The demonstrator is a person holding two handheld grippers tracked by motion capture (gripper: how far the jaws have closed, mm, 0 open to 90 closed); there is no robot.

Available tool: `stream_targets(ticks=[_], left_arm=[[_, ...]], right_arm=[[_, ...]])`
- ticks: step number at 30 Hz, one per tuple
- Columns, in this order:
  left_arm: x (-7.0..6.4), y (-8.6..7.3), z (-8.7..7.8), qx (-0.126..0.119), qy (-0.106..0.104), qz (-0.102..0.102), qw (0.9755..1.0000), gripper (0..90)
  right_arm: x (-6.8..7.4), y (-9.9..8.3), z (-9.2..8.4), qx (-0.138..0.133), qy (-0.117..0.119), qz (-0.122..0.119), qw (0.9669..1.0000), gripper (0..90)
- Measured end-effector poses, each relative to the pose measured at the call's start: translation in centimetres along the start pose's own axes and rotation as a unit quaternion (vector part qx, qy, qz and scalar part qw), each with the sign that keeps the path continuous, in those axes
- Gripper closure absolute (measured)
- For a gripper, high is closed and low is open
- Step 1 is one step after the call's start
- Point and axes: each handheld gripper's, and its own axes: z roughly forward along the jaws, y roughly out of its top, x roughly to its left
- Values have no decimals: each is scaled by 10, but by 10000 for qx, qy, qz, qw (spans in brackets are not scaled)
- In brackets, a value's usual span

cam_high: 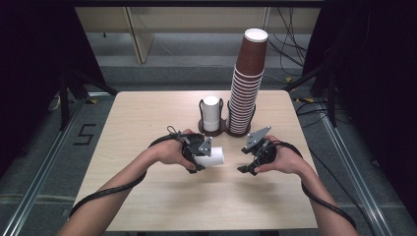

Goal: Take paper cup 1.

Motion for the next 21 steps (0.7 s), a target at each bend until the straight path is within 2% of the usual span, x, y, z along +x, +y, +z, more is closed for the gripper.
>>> stream_targets(ticks=[1,2,4,5,7,8,9,10,11,13,14,15,17,18,19,20,21], left_arm=[[0,0,1,5,-12,3,10000,308],[0,1,1,14,-20,18,10000,308],[-1,2,2,38,-39,27,10000,308],[-1,2,3,43,-37,39,10000,308],[-2,3,4,67,-51,56,9999,308],[-2,3,5,81,-59,79,9999,308],[-2,3,5,95,-69,79,9999,308],[-2,4,5,99,-69,84,9999,308],[-2,4,5,101,-64,91,9999,308],[-2,4,6,102,-61,100,9999,308],[-2,4,5,108,-58,112,9999,308],[-2,5,5,121,-60,129,9998,308],[-2,5,5,123,-54,142,9998,308],[-3,5,5,99,-63,121,9999,308],[-3,6,5,102,-73,127,9998,308],[-3,6,6,101,-76,129,9998,308],[-3,6,6,112,-73,144,9998,308]], right_arm=[[0,2,0,-34,49,-114,9999,233],[2,3,0,-8,36,-33,10000,233],[2,8,1,-66,67,-206,9997,233],[4,11,1,-61,82,-135,9999,233],[5,16,3,-117,133,-269,9995,233],[7,19,4,-100,138,-200,9997,233],[6,22,4,-143,127,-360,9992,233],[8,25,6,-169,194,-372,9990,233],[10,27,6,-134,204,-276,9993,233],[12,33,8,-175,252,-419,9987,232],[14,35,7,-148,228,-342,9990,231],[14,37,8,-181,234,-475,9984,230],[15,42,10,-210,245,-531,9981,227],[17,43,10,-180,248,-433,9986,226],[16,45,12,-221,263,-583,9977,225],[16,46,12,-212,280,-603,9976,224],[18,47,13,-182,272,-527,9981,222]])
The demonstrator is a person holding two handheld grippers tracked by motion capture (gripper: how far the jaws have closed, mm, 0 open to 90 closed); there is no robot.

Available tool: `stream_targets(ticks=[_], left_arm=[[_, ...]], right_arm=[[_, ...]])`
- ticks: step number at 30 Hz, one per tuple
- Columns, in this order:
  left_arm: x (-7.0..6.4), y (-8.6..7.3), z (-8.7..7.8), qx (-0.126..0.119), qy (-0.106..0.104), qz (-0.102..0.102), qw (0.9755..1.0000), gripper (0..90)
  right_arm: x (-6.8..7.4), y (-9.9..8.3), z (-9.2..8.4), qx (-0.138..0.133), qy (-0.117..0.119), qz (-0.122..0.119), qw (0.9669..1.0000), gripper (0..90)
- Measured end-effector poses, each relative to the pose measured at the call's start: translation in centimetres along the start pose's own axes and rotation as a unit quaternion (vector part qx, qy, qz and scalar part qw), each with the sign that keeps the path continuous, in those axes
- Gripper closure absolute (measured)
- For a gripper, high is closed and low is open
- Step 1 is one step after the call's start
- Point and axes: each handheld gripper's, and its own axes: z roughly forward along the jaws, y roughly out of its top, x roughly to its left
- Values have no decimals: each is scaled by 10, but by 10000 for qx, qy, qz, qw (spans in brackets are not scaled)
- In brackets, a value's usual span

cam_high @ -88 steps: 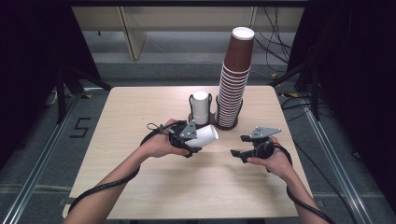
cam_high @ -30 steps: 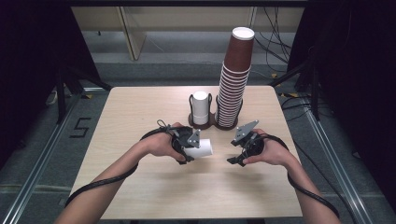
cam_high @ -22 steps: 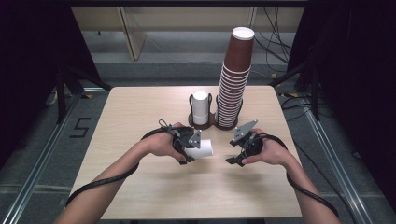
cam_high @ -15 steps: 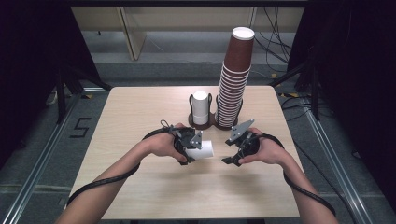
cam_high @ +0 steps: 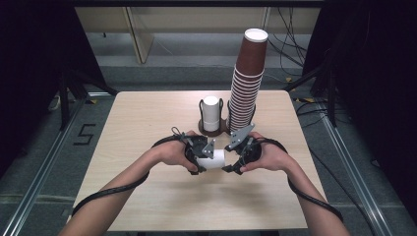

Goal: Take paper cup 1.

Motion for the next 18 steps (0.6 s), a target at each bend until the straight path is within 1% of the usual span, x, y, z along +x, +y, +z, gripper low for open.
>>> stream_targets(ticks=[3,4,5,6,7,8,9,10,11,12,14,16,17,18], left_arm=[[0,0,1,9,-3,16,10000,308],[0,0,1,30,-18,36,10000,308],[0,1,1,24,-21,40,10000,308],[-1,1,1,22,-22,43,10000,308],[-1,1,1,17,-22,39,10000,308],[-1,1,2,10,-23,32,10000,308],[-1,1,2,14,-25,37,10000,308],[-1,1,2,19,-26,38,10000,308],[-1,2,2,22,-26,44,10000,309],[-1,2,2,17,-30,46,10000,308],[-1,2,2,8,-30,46,10000,309],[-2,3,2,3,-33,46,10000,309],[-2,4,2,8,-37,61,10000,309],[-2,4,2,6,-30,85,10000,309]], right_arm=[[-2,4,3,3,-37,-253,9997,220],[0,4,4,33,29,-140,9999,220],[2,5,4,78,39,-32,10000,220],[1,7,6,55,15,-165,9998,219],[0,8,7,42,53,-200,9998,220],[2,8,7,78,36,-66,9999,219],[1,9,8,53,51,-201,9998,219],[3,9,8,96,48,-60,9999,218],[2,9,9,77,42,-151,9998,218],[3,10,9,107,45,-77,9999,218],[2,10,10,77,66,-158,9998,218],[3,11,11,100,47,-119,9999,219],[2,11,12,111,30,-203,9997,220],[3,11,12,143,33,-129,9998,220]])
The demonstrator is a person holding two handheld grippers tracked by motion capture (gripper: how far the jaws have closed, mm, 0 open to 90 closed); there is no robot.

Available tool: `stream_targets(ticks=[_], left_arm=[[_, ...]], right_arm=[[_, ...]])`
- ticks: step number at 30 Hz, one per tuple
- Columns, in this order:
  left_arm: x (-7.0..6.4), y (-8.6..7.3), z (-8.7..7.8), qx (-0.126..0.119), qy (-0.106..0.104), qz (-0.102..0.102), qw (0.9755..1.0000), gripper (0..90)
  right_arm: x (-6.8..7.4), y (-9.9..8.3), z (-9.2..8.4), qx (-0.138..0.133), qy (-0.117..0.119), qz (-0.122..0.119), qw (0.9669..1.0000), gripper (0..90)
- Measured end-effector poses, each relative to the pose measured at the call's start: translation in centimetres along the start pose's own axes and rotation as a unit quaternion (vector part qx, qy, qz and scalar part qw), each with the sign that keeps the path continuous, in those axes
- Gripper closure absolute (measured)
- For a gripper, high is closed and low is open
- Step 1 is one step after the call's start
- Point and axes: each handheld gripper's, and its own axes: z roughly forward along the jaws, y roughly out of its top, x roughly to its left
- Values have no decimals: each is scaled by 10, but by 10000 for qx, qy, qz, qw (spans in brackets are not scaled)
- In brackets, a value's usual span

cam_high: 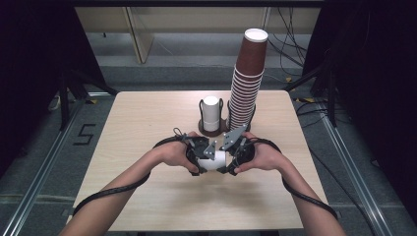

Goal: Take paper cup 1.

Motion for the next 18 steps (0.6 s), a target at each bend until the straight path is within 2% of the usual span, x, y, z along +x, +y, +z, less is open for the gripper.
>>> stream_targets(ticks=[6,7,8,11,12,13,15,16,17,18], left_arm=[[0,4,0,-43,-7,31,10000,310],[0,5,-1,-49,4,113,9999,311],[0,5,0,-47,-10,68,10000,311],[-2,6,0,-108,-9,-12,9999,311],[-4,6,1,-261,-19,-155,9995,311],[-2,7,0,-149,10,7,9999,310],[-1,7,-1,-93,2,49,9999,310],[-4,7,1,-277,-24,-163,9995,310],[-4,7,1,-274,-32,-153,9995,310],[-2,8,-1,-101,-28,50,9999,310]], right_arm=[[-1,1,5,21,45,-68,10000,222],[0,1,6,42,18,-11,10000,222],[-2,1,7,-4,-2,-223,9998,223],[-1,0,10,-22,83,-131,9999,226],[0,0,10,9,90,-53,9999,227],[0,0,10,42,110,-16,9999,229],[1,0,11,37,118,6,9999,233],[1,0,11,39,145,21,9999,235],[1,0,12,47,158,28,9999,238],[0,0,13,26,168,-91,9998,240]])
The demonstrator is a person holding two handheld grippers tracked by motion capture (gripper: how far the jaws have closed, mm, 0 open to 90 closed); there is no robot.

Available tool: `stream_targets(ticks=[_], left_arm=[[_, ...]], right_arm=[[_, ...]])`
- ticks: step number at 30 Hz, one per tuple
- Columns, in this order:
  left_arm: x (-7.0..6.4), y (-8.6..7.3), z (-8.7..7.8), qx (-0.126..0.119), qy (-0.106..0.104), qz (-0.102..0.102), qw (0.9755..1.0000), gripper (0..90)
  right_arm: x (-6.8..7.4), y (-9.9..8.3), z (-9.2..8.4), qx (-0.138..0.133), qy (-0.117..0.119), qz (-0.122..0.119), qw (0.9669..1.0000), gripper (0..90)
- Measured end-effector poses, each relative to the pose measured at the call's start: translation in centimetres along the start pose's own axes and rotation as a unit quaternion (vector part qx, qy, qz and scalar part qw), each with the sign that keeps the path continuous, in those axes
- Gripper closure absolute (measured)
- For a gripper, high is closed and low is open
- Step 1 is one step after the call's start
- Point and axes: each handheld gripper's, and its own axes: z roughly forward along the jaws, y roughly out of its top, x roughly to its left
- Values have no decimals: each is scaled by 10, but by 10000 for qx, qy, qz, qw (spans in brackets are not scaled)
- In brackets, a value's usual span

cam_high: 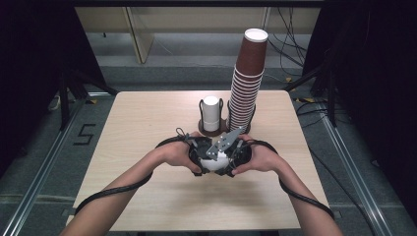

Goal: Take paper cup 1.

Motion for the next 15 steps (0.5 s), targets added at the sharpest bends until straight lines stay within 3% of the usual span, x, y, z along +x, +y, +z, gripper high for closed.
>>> stream_targets(ticks=[8,15], left_arm=[[-1,1,0,-27,-49,24,10000,309],[-3,1,1,-56,-29,9,10000,304]], right_arm=[[1,-2,1,24,-37,32,10000,319],[1,-3,2,-17,-30,-45,10000,330]])
